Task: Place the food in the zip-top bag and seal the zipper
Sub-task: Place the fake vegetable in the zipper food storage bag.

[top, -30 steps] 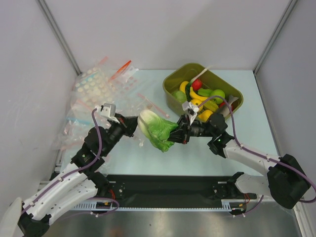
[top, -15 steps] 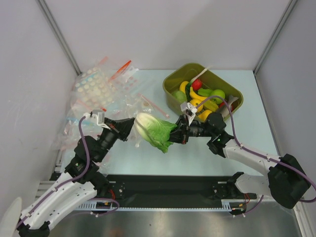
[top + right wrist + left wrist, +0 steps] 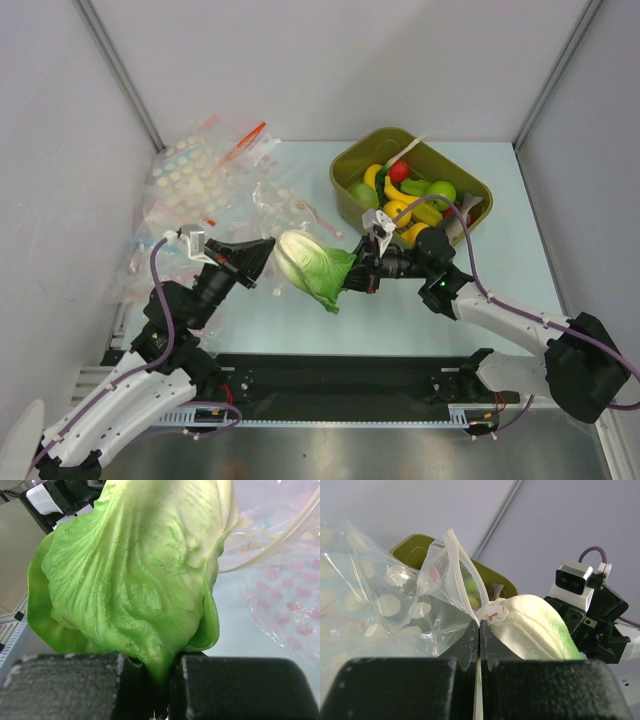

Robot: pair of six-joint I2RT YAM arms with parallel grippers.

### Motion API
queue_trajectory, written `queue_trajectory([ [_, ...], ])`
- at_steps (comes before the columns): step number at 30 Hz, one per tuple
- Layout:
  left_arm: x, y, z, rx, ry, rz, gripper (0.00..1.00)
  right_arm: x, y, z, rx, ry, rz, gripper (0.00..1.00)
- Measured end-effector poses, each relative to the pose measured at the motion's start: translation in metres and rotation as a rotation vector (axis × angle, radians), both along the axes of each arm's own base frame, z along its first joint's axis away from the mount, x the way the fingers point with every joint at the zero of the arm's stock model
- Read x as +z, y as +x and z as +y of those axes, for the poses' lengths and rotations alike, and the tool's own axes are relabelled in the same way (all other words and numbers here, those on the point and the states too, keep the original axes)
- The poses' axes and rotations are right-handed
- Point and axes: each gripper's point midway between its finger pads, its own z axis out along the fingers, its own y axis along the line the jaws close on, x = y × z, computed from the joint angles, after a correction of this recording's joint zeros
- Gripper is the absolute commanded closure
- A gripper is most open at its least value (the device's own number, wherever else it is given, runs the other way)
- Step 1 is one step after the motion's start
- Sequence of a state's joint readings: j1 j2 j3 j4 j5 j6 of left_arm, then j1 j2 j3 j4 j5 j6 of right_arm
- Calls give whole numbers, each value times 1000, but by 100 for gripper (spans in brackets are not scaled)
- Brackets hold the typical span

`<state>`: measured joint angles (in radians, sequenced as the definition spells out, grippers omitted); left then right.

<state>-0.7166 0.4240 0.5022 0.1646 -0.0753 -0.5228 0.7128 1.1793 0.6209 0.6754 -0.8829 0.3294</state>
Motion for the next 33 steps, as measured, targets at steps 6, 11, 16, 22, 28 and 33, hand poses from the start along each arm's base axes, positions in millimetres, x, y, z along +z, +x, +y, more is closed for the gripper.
queue_trajectory([
  [6,2,-1,0,-4,-4,-5,100,-2,-1,2,0,-15,-11,100],
  [11,-1,1,4,19,-1,8,100,-4,-1,3,-4,-20,-16,100],
  [16,-11,9,9,70,34,62,100,-2,0,5,-11,-22,-23,100],
  [22,-21,33,-3,110,157,176,100,-6,6,4,-52,-40,-18,100],
  [28,-49,47,-1,164,256,270,100,-11,8,2,-76,-67,12,100],
  [33,-49,46,8,200,257,275,100,-12,11,2,-92,-70,20,100],
])
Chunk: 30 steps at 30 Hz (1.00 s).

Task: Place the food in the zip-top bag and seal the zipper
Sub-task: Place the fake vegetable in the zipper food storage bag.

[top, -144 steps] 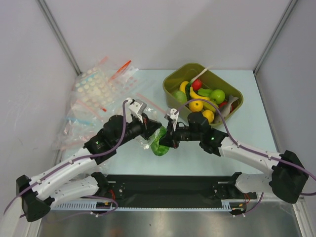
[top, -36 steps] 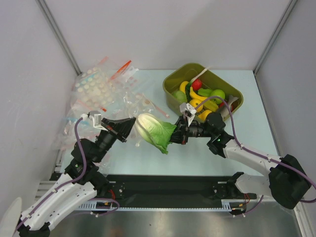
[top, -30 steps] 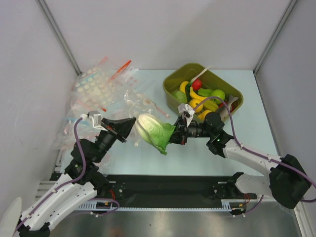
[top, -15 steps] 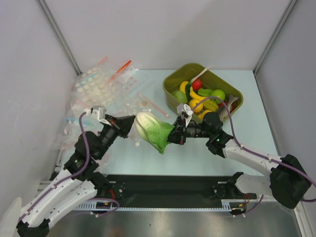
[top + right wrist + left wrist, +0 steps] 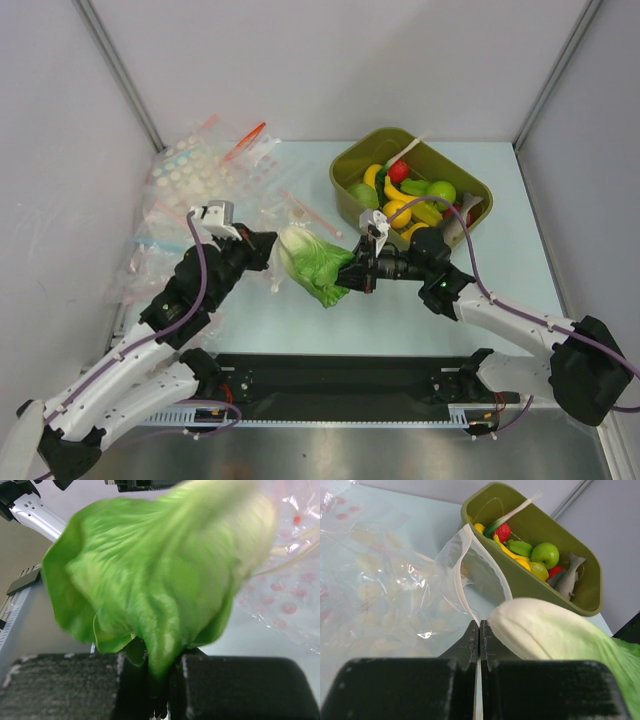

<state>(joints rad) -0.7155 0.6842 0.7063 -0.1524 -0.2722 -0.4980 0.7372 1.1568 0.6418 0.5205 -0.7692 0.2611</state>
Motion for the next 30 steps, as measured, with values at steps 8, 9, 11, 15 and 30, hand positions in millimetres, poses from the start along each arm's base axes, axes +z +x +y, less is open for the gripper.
queue_trajectory([
  [8,9,0,8,41,-23,-20,100,2,1,-3,-13,1,16,100],
  [9,9,0,8,40,-22,-19,100,3,1,-3,-14,3,15,100],
  [11,10,0,7,34,-26,-22,100,3,1,-4,-14,4,16,100],
  [15,13,-4,-7,-41,-40,-29,100,4,-1,-4,-3,6,21,100],
  [30,42,-35,-60,-393,-94,-118,99,-15,-6,6,85,-45,96,100],
])
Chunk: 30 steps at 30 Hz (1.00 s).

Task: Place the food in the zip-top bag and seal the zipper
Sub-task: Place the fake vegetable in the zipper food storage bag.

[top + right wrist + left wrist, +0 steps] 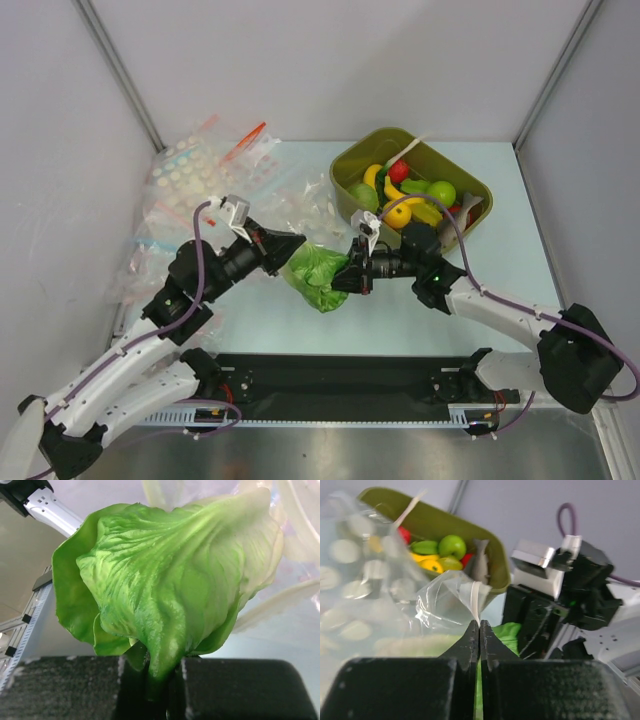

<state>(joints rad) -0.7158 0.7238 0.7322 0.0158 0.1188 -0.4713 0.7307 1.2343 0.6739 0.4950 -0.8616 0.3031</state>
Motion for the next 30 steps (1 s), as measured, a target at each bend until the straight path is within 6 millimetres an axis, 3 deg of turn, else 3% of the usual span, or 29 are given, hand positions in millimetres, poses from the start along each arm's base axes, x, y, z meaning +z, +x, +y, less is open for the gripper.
queue_trajectory([
  [3,7,-10,-9,-76,-24,-18,100,0,-3,-1,18,-1,-12,100],
  [8,-5,-13,-20,-135,-1,37,100,18,-4,-16,-11,30,-70,100],
  [11,-11,-15,-25,-166,11,57,100,28,6,-26,-71,45,-77,100],
  [15,-4,-23,-31,-228,-2,53,100,15,27,-29,-149,16,-3,100],
  [21,-19,-22,-41,-261,17,109,100,6,40,-35,-258,23,46,100],
  [30,-27,-19,-49,-280,5,155,100,16,55,-69,-529,174,46,100],
])
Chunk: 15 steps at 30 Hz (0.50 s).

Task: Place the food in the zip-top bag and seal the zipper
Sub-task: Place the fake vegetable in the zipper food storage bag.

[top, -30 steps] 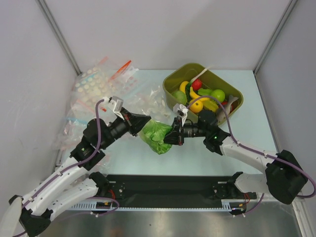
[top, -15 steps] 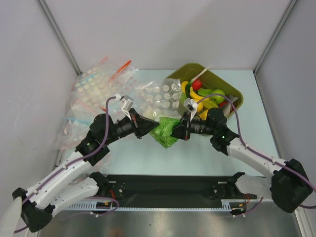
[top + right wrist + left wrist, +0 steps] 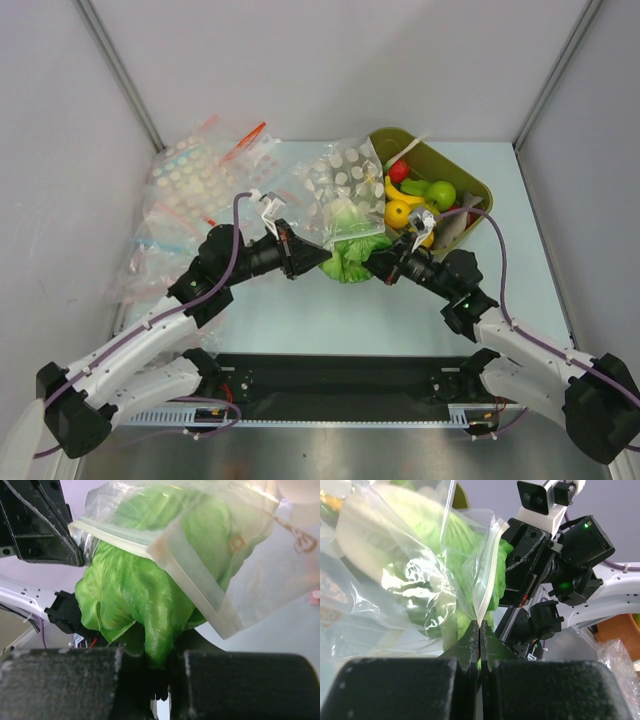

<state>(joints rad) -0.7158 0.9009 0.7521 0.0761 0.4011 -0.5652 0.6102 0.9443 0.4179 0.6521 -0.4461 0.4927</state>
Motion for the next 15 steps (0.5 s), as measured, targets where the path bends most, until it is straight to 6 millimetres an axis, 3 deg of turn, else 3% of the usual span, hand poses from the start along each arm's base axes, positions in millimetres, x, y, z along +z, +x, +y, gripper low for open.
queue_trajectory([
  [7,-2,0,-4,-15,-13,24,100,10,3,1,-48,43,-31,100],
  [11,-1,-3,-7,-35,-23,31,100,-2,-11,29,27,-34,-56,100],
  [15,-3,-5,-8,-48,-17,38,100,-15,-9,49,60,-119,-52,100],
])
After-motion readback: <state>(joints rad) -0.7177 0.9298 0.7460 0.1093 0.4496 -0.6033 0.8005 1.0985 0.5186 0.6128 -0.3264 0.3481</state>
